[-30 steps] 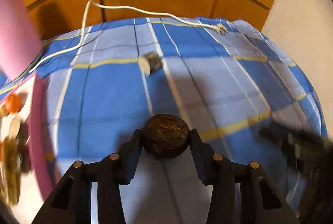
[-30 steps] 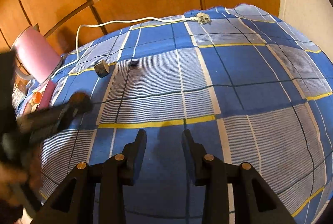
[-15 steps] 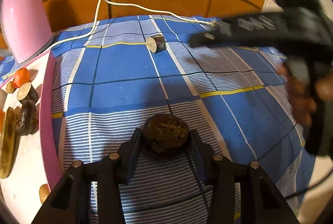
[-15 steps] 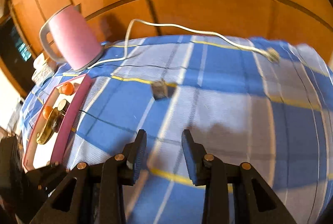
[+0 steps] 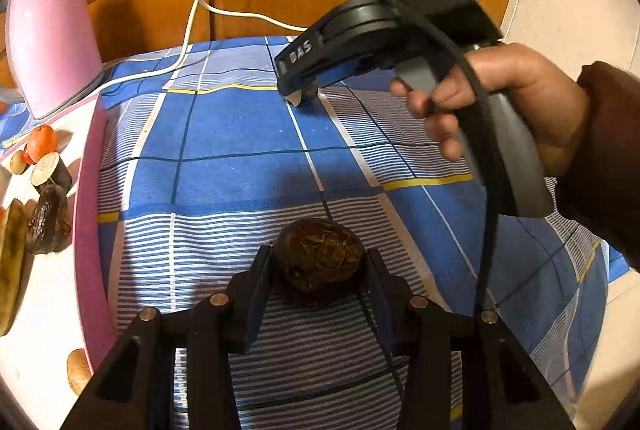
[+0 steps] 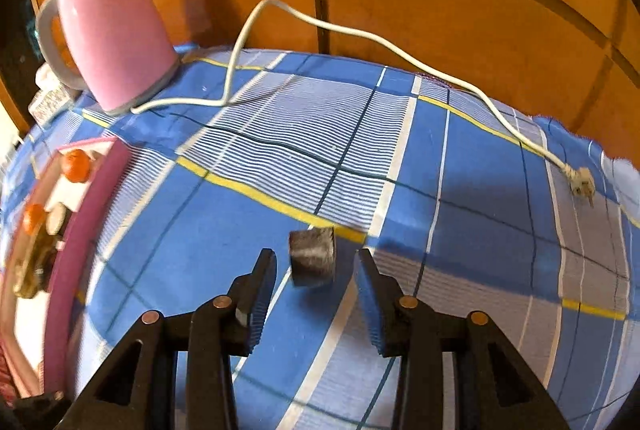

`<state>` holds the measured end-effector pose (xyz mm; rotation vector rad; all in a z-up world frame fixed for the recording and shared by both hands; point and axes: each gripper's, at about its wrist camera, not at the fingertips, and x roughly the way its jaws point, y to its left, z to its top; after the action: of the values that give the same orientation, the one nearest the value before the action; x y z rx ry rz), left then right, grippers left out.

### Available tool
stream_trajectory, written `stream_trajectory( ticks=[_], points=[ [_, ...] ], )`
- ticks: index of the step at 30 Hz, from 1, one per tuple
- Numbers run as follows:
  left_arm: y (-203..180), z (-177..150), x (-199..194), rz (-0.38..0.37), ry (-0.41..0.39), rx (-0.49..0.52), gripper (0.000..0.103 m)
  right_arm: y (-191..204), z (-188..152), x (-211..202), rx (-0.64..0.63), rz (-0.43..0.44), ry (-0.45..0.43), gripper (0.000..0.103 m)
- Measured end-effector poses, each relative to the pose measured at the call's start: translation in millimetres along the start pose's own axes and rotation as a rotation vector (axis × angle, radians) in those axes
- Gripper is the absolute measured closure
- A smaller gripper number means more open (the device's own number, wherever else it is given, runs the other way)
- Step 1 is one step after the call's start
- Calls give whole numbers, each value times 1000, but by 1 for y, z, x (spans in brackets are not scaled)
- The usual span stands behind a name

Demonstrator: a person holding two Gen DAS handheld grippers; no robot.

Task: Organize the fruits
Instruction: 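Hold the dark cake in the left tool while the right tool grasps the dark cylindrical slice, then carry the dark round cake into the tray with the left tool and open it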

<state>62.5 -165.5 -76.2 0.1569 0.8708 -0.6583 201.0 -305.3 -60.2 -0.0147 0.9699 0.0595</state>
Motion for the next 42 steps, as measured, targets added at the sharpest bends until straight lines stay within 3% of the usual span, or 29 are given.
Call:
stream_trajectory(
  ticks=[1, 3, 9, 15, 20, 22, 27, 31, 35, 42],
  points=[
    [0, 0, 0, 0, -1, -1, 57, 1, 0, 3, -10, 5, 7, 63],
    [0, 0, 0, 2, -4, 2, 57, 4, -1, 4, -30, -13, 6, 79],
    [0, 0, -1, 8, -3, -2, 57, -10, -23, -33, 54, 11, -49, 79],
    [1, 3, 1, 14, 11, -2, 57, -19, -77, -76, 117, 4, -59, 79],
    [-2, 8, 2, 23, 30, 22, 57, -26, -120, -80, 171, -28, -6, 79],
    [1, 12, -1, 4, 41, -8, 57, -28, -127, -80, 196, -22, -22, 79],
    [6, 21, -38, -51, -25, -64, 57, -29, -130, -79, 238, -30, -44, 79],
    [25, 24, -77, -52, -82, -123, 57, -25, -133, -79, 232, -48, -63, 79],
    [65, 16, -109, -3, -113, -234, 57, -26, -135, -79, 231, -42, -74, 79],
    [134, -25, -150, 202, -119, -398, 57, -23, -141, -75, 232, -65, -62, 80]
  ],
)
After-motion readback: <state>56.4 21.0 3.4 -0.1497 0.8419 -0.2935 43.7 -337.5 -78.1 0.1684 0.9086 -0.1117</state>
